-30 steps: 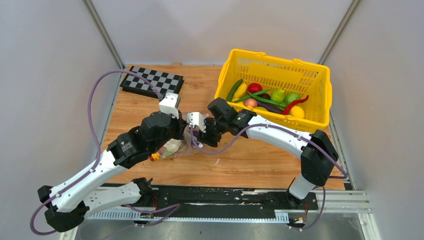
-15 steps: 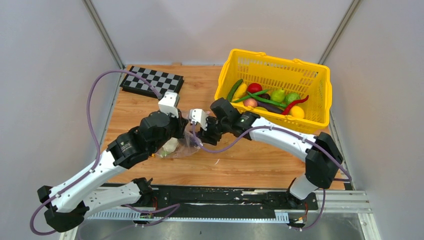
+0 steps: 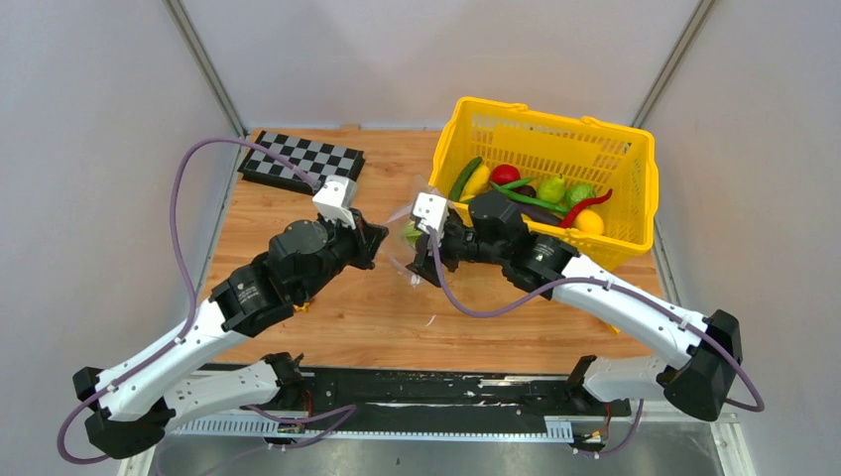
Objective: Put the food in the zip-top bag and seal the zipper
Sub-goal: Adjust the zipper food storage bag at the center of the board, then pick up the fake fruit from the bin, then place the fake fruit in the zipper food storage bag.
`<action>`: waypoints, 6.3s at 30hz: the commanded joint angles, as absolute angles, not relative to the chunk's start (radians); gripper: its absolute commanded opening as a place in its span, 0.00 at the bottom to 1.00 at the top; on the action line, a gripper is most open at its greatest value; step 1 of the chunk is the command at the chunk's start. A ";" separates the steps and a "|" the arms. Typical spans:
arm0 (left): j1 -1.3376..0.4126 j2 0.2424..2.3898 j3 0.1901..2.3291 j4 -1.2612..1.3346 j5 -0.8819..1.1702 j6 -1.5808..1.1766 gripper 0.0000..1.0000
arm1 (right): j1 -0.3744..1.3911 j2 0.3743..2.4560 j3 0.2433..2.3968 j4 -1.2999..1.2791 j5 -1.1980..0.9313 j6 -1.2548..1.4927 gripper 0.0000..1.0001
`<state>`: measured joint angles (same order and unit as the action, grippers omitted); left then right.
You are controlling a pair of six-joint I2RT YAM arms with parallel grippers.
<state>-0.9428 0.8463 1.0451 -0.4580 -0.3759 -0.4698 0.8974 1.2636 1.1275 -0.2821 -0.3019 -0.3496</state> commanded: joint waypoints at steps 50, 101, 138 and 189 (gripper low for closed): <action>-0.933 0.915 1.257 -0.689 -0.520 -0.526 0.00 | 0.677 1.144 1.351 -0.350 -0.231 -0.196 0.89; -0.933 0.928 1.218 -0.667 -0.476 -0.499 0.00 | -0.025 1.940 1.455 -0.242 0.036 0.140 0.35; -0.933 0.943 1.177 -0.626 -0.439 -0.526 0.00 | -0.069 1.420 1.141 -0.094 -0.473 0.216 0.18; -0.928 1.023 1.196 -0.491 -0.376 -0.612 0.00 | 0.760 1.250 1.250 -0.327 -0.361 -0.199 0.18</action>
<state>-0.9333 1.0321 1.1660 -0.5556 -0.3748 -0.5701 0.7013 1.2591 1.2556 -0.5022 -0.5858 -0.2035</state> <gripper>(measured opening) 0.007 0.318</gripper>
